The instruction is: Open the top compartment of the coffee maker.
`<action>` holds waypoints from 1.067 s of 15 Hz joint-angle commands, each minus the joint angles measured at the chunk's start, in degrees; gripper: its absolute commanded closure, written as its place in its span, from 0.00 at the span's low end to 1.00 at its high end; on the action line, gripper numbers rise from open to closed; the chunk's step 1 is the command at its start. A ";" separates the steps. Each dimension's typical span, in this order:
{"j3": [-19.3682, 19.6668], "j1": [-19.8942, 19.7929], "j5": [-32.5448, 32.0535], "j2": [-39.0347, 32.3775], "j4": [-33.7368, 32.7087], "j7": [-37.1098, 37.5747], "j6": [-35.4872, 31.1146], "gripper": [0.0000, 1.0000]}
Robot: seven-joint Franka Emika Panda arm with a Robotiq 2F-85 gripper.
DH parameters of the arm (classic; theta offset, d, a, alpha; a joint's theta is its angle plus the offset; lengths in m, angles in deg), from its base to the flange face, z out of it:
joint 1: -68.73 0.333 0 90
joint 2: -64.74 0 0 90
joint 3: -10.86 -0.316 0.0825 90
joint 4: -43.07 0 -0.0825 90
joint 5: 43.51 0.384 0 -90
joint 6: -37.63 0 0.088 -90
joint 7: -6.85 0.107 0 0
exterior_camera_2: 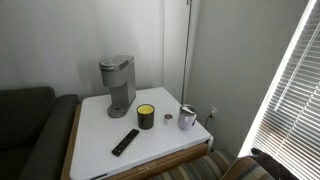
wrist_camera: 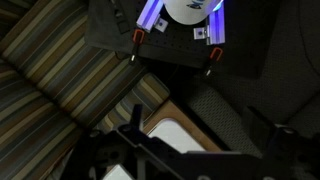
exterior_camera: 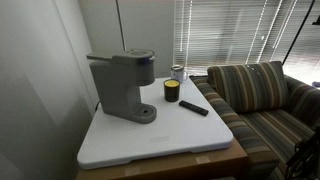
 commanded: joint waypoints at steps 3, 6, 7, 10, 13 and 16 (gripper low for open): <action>0.27 0.36 1.34 -1.65 -0.16 0.99 -2.23 0.00; 0.07 0.65 4.77 -4.07 0.51 3.11 -8.89 0.00; 0.09 0.75 6.19 -4.79 0.82 3.41 -11.44 0.00; -0.42 0.15 6.20 -4.13 0.82 2.72 -11.76 0.00; -1.13 0.24 5.88 -5.75 0.64 3.10 -12.62 0.00; -2.82 0.79 8.71 -6.88 3.50 7.05 -21.20 0.00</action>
